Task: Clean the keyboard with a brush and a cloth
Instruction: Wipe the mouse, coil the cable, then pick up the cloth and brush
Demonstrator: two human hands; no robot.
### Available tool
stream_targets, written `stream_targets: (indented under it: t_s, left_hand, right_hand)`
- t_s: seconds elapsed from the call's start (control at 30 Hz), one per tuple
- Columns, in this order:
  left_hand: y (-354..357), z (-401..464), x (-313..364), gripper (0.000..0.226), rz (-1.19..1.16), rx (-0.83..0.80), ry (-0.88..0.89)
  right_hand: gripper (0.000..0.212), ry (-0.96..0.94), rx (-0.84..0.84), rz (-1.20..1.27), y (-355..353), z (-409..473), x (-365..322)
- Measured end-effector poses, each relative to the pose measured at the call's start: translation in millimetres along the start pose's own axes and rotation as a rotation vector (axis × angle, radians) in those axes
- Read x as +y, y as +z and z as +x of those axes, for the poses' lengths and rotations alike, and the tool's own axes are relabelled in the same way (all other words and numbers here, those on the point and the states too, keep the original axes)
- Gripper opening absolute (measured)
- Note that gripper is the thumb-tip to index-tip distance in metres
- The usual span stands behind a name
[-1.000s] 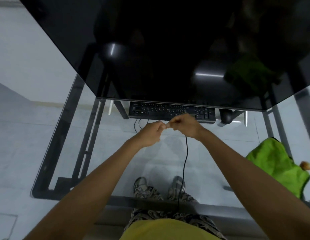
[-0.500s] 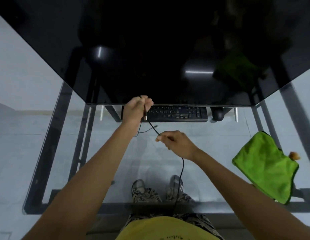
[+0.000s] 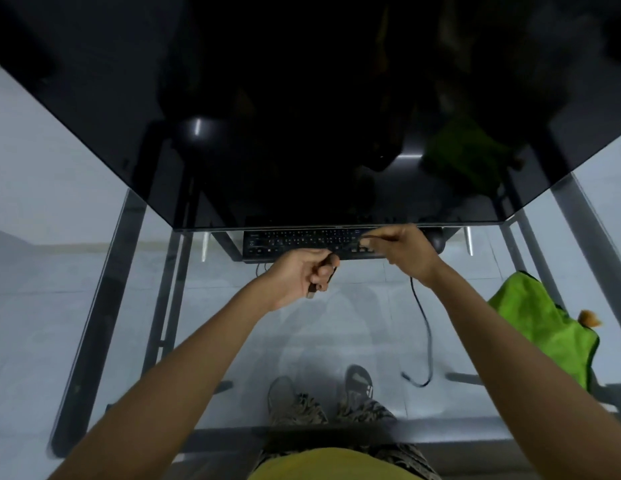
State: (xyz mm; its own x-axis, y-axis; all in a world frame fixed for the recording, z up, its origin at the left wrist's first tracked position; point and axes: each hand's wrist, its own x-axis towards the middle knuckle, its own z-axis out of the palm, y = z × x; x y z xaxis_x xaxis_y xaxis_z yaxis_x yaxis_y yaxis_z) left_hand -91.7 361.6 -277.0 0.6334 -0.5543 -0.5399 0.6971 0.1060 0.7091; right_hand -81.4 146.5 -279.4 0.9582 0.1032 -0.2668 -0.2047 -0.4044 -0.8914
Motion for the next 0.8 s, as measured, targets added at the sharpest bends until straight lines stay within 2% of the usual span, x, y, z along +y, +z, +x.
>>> stream_targets:
  t_s: [0.07,0.13,0.2,0.27,0.33,0.43,0.57,0.67,0.8]
  left_hand:
    - [5.5,-1.3,5.4,0.023,-0.302,-0.014,0.023]
    - [16.0,1.7,13.2,0.020,-0.506,0.007,0.108]
    - [25.1,11.6,20.3,0.020,-0.647,0.063,0.212]
    - [30.3,24.6,24.9,0.020,-0.641,0.143,0.325]
    - [27.7,37.6,25.3,0.021,-0.398,0.251,0.436]
    - [6.2,46.1,21.4,0.025,0.204,0.387,0.551]
    - [-21.5,43.5,19.8,0.020,0.704,0.393,0.593]
    - [-26.6,36.2,18.4,0.020,0.880,0.326,0.516]
    - [-28.7,23.3,16.6,0.023,0.887,0.294,0.420]
  right_hand:
    - [0.012,0.009,0.038,0.016,9.5,0.0,2.0]
    - [0.028,0.009,0.025,-0.046,24.0,-2.4,3.1]
    - [0.037,-0.034,-0.020,-0.105,41.7,-7.1,0.6]
    - [0.036,-0.077,-0.059,-0.157,57.1,-10.6,-5.6]
    - [0.030,-0.100,-0.099,-0.201,64.6,-11.5,-13.9]
    - [0.027,-0.092,-0.148,-0.306,55.7,-8.5,-21.1]
    - [0.014,-0.083,-0.188,-0.389,32.4,-7.0,-31.4]
    - [0.011,-0.098,-0.162,-0.449,12.7,-4.9,-42.2]
    - [0.013,-0.128,-0.091,-0.480,-17.6,-1.3,-48.9]
